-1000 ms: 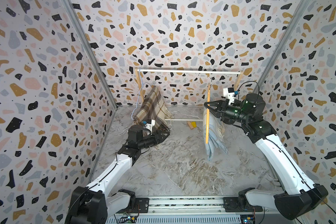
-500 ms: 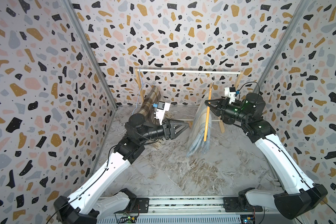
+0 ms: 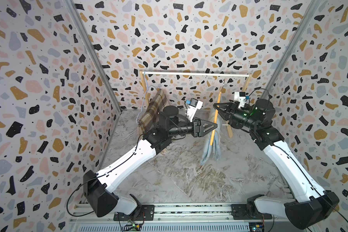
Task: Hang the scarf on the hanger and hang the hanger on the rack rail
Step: Place the hanger at the clothesline.
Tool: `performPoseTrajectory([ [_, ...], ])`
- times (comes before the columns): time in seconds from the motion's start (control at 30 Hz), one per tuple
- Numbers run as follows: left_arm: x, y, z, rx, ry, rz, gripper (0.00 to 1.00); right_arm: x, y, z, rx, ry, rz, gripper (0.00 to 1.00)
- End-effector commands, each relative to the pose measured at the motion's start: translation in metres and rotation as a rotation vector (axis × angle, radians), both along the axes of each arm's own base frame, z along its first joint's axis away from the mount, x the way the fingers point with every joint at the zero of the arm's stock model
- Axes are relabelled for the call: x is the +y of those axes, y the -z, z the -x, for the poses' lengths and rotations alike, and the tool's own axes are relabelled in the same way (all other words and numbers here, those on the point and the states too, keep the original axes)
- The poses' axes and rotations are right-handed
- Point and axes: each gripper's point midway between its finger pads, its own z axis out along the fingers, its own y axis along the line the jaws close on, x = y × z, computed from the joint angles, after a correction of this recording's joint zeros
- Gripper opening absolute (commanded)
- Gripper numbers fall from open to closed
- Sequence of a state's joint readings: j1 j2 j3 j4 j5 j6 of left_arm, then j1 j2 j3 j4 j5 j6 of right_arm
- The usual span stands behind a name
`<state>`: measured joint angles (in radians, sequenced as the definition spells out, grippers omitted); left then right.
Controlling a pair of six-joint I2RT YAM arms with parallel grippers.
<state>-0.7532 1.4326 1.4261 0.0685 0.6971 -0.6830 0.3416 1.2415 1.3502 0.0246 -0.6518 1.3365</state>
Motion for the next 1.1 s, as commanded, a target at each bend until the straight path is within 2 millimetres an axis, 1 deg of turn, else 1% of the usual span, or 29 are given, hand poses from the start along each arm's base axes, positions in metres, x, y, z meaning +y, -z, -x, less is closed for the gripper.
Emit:
performPoseTrajectory([
  [0.0, -0.005, -0.016, 0.000, -0.054, -0.005, 0.021, 0.53, -0.011, -0.066, 0.030, -0.235, 0.000, -0.098, 0.00],
  [0.1, -0.011, -0.017, 0.001, -0.053, 0.010, 0.025, 0.49, -0.011, -0.065, 0.031, -0.237, -0.003, -0.101, 0.00],
  [0.13, -0.014, -0.017, 0.003, -0.053, 0.019, 0.025, 0.46, -0.011, -0.065, 0.031, -0.236, -0.006, -0.100, 0.00],
  [0.37, -0.028, -0.015, 0.005, -0.025, 0.057, 0.029, 0.12, -0.009, -0.061, 0.034, -0.246, -0.023, -0.091, 0.00],
  [0.43, -0.029, -0.015, 0.005, -0.021, 0.054, 0.032, 0.05, -0.009, -0.059, 0.035, -0.246, -0.027, -0.082, 0.00],
  [0.5, -0.028, -0.016, 0.003, -0.020, 0.042, 0.033, 0.00, -0.009, -0.055, 0.036, -0.251, -0.022, -0.055, 0.00],
  [0.63, -0.025, -0.022, -0.001, 0.005, 0.010, 0.051, 0.00, -0.014, -0.052, 0.041, -0.281, 0.007, 0.024, 0.01],
  [0.7, -0.025, -0.026, -0.002, 0.026, -0.002, 0.069, 0.00, -0.016, -0.050, 0.044, -0.295, 0.016, 0.065, 0.06],
  [0.77, -0.023, -0.031, -0.005, 0.038, -0.020, 0.089, 0.00, -0.018, -0.048, 0.047, -0.307, 0.020, 0.108, 0.14],
  [0.83, -0.021, -0.036, -0.007, 0.038, -0.038, 0.103, 0.00, -0.020, -0.041, 0.049, -0.308, 0.026, 0.160, 0.26],
  [0.9, -0.019, -0.042, -0.009, 0.031, -0.060, 0.111, 0.00, -0.023, -0.037, 0.052, -0.323, 0.037, 0.212, 0.34],
  [0.93, -0.016, -0.045, -0.011, 0.029, -0.076, 0.115, 0.00, -0.026, -0.033, 0.053, -0.328, 0.045, 0.238, 0.42],
  [1.03, -0.010, -0.051, -0.021, 0.038, -0.126, 0.109, 0.00, -0.039, -0.025, 0.056, -0.340, 0.098, 0.309, 0.58],
  [1.07, -0.008, -0.052, -0.026, 0.043, -0.140, 0.107, 0.00, -0.044, -0.022, 0.058, -0.346, 0.120, 0.333, 0.61],
])
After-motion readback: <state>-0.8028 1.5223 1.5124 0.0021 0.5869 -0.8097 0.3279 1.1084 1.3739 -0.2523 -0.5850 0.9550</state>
